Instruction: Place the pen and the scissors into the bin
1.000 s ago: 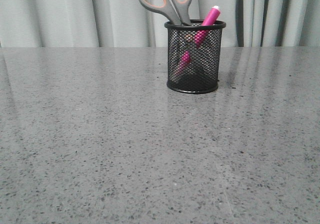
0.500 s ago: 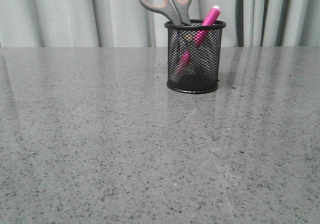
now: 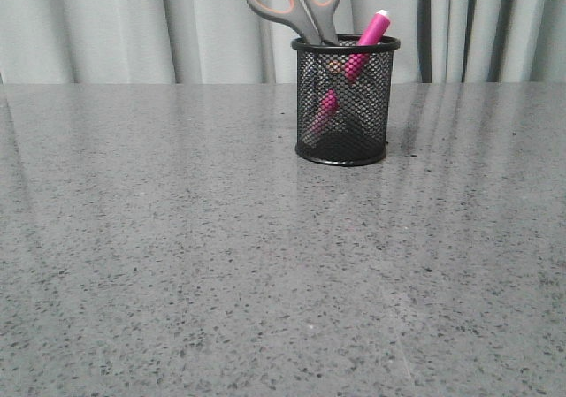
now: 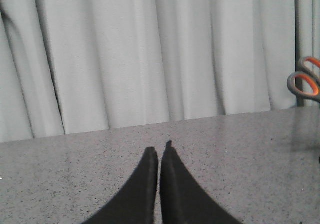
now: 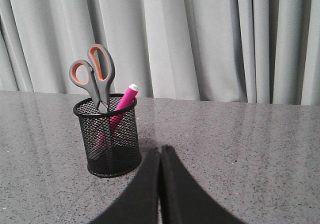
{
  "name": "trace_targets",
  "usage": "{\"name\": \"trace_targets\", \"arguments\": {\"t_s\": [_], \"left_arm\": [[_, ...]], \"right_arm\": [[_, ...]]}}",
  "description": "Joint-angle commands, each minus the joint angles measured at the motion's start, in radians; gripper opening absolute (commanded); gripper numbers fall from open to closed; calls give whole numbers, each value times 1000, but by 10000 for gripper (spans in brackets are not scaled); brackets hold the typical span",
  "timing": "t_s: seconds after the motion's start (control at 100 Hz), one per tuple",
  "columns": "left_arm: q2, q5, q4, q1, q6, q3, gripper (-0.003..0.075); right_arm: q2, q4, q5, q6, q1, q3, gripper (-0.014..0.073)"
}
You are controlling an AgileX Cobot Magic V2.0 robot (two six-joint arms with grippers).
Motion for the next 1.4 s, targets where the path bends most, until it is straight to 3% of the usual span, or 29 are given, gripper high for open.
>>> {"name": "trace_targets", "arguments": {"t_s": [0.0, 0.19, 0.38, 1.39], "left_arm": [[10, -55, 207, 24, -198, -14, -19], [-4, -18, 379, 102, -424, 57, -19], [-82, -14, 420, 107, -470, 145, -19], [-123, 6, 387, 107, -486, 188, -19]], "right_arm": [[8, -3, -74, -5, -6, -27, -76], [8, -3, -74, -5, -6, -27, -76], [8, -3, -74, -5, -6, -27, -76], [8, -3, -74, -5, -6, -27, -76]]}}
